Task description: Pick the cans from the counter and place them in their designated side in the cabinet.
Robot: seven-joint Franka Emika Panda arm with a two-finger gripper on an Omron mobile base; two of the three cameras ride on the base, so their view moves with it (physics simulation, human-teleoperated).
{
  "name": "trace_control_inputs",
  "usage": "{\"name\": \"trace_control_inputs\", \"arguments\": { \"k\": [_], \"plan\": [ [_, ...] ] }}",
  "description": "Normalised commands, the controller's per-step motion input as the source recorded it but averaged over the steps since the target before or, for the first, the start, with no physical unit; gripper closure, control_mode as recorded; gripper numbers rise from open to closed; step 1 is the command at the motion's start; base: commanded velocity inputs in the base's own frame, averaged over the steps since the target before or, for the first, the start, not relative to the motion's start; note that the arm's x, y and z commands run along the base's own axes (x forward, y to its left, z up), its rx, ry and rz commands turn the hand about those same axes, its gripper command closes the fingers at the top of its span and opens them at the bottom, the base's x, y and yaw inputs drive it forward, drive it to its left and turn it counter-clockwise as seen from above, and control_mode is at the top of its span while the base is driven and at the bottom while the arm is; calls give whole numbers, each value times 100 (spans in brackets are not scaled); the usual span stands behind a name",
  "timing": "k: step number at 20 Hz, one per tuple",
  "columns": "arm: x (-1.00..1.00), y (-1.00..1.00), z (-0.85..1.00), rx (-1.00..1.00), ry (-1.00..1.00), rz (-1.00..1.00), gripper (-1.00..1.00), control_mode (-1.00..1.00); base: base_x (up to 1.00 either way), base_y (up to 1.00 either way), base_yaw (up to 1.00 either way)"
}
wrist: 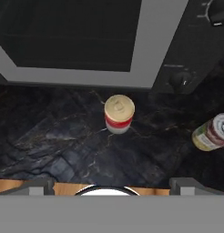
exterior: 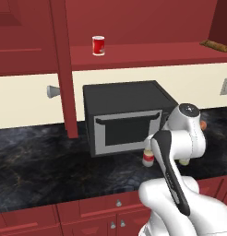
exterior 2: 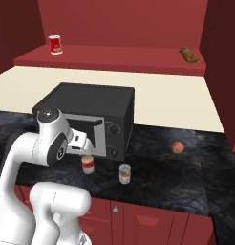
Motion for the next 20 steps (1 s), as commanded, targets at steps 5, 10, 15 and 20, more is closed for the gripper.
{"name": "trace_control_inputs", "arguments": {
  "k": [5, 10, 15, 20],
  "plan": [
    [11, 0, -30, 0, -4, 1, -100, -100, 0, 0, 0],
    [13, 0, -28, 0, -3, 1, -100, -100, 0, 0, 0],
    [13, 0, -24, 0, -2, 1, -100, -100, 0, 0, 0],
    [12, -2, -24, 0, -2, 1, -100, -100, 0, 0, 0]
  ]
}}
